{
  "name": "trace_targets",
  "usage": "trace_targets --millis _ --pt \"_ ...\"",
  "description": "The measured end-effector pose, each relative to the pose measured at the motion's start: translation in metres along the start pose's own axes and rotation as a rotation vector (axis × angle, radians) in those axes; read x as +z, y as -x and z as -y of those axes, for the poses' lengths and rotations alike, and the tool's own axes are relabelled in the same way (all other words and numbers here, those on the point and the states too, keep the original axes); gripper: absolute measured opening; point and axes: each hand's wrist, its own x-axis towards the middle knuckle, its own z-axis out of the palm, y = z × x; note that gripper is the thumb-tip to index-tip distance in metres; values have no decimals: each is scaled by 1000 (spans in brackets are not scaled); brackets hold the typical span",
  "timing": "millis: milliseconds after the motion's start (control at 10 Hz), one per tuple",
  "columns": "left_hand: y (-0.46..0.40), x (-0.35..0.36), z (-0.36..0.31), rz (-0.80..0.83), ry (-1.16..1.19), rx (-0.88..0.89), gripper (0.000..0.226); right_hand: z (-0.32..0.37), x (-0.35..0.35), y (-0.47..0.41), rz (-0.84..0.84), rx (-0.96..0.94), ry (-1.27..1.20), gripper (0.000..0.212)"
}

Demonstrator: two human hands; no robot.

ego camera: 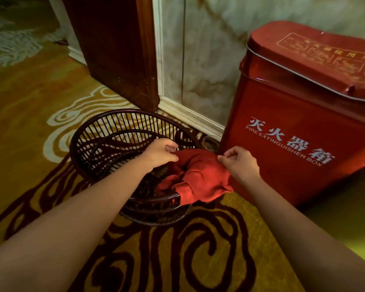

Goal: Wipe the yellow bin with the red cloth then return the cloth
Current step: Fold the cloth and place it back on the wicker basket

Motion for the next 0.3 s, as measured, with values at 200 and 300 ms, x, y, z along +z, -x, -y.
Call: trace_targets --millis 200,300 --pt "2 4 -24 34 -45 152 39 -8 -1 -5 61 -25 -79 15" --pt "3 13 -32 94 -139 162 36 -11 3 -6 91 -43 -92 15"
